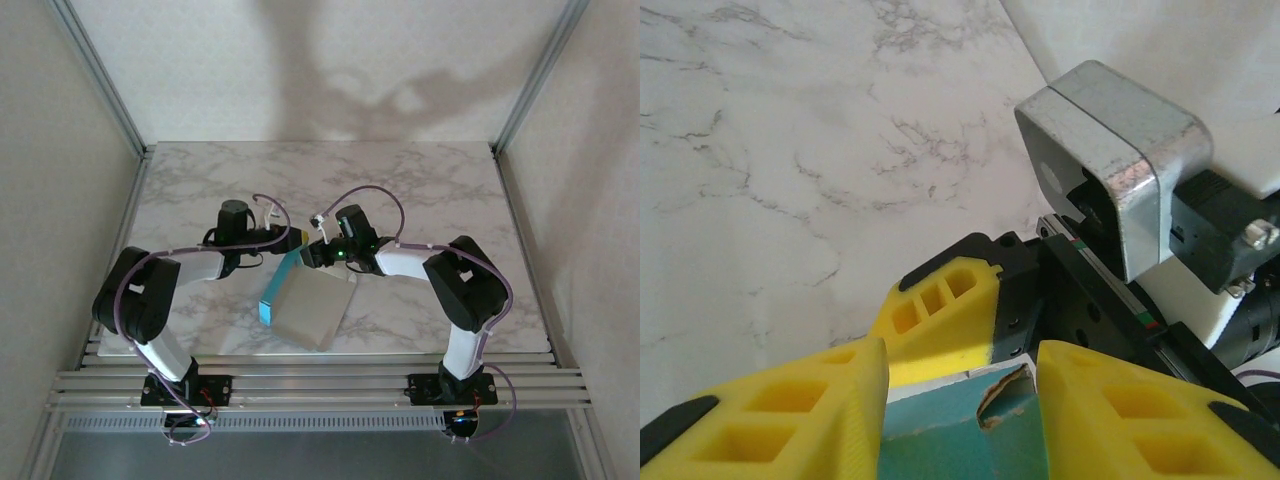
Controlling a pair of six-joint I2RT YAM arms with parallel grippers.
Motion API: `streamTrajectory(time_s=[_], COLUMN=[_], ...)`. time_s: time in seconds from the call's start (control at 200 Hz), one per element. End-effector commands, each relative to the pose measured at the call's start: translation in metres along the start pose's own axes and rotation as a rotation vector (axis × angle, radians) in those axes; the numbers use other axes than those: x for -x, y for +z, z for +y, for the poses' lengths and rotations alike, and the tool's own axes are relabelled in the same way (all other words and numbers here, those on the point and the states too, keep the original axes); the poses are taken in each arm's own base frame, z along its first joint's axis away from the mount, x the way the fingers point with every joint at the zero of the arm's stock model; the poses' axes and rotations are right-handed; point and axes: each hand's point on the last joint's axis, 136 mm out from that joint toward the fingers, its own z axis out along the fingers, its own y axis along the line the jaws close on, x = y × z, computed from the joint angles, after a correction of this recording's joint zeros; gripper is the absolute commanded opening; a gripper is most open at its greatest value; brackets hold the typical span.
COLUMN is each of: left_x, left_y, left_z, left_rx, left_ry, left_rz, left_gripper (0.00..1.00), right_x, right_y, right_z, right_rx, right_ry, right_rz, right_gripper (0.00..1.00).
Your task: Fold the paper box
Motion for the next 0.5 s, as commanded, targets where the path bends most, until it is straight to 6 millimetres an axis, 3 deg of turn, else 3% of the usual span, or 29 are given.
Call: streamTrajectory(time_s=[0.0,0.265,0.491], left_x=[0.007,0.008,0.01], left_y=[0.002,0.005,0.007], left_z=[-0.005,-0.003,0.001], left_rx=[-0.064,-0.099,-0.098], left_ry=[-0.006,-0.018,-0.017], left_rz=[0.01,0.039,0.055], left_gripper=[0.41,0.38,0.37], right_x=[0.017,0.018,0.021], right_y=[0.007,0.015,0.017], right_z=[0.006,0.002,-0.007], right_rx=[0.024,-0.012,-0.079], right_ry=[-0.047,-0.07,-0.081], right_rz=[-0.053,-0.071,-0.1], right_gripper=[0.43,0.42,0.32])
